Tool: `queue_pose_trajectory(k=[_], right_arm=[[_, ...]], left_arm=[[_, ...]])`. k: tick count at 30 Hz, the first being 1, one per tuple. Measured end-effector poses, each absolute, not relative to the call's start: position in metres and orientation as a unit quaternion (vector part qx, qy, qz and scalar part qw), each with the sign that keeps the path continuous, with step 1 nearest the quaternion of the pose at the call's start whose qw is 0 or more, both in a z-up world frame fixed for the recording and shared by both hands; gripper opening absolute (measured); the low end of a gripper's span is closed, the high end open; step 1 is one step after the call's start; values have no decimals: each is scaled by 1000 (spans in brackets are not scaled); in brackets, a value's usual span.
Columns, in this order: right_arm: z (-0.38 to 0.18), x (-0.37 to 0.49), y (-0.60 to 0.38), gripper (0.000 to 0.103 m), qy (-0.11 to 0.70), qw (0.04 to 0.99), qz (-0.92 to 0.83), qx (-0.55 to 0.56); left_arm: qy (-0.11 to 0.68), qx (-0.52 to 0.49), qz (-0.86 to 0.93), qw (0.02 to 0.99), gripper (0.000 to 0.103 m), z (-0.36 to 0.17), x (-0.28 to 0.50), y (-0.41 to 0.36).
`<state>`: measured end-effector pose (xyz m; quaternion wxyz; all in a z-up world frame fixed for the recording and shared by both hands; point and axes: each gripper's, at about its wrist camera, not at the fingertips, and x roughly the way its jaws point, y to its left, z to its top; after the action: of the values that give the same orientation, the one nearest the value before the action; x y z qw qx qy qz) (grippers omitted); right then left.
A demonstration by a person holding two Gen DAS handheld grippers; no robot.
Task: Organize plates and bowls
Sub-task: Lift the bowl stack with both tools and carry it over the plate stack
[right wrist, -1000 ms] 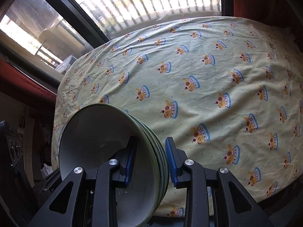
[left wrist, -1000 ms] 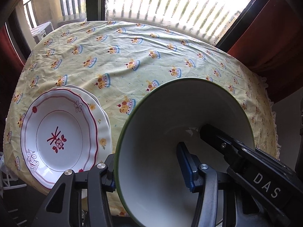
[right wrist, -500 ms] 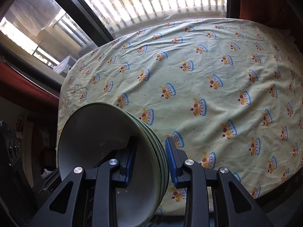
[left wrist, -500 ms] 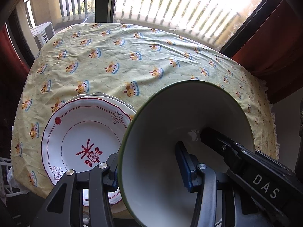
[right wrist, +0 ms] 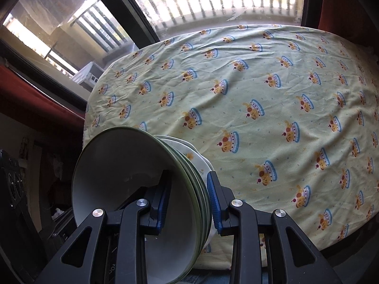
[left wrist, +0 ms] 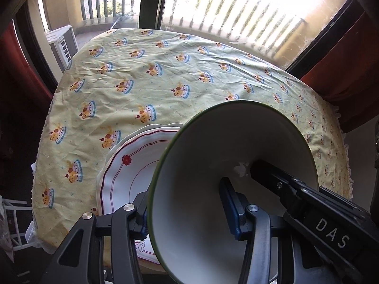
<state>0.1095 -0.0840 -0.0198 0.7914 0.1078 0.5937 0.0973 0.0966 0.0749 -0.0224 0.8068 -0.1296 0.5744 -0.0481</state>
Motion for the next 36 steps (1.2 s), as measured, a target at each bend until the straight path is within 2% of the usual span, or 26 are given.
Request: queue_pose_trajectory(k=[19, 36], right_arm=[[-54, 96, -25, 34, 630, 764, 59, 128], [-57, 100, -23, 34, 621, 774, 29, 122]], left_arm=[[624, -119, -77, 768, 49, -55, 92, 126], [601, -96, -106, 787, 48, -58, 101, 122]])
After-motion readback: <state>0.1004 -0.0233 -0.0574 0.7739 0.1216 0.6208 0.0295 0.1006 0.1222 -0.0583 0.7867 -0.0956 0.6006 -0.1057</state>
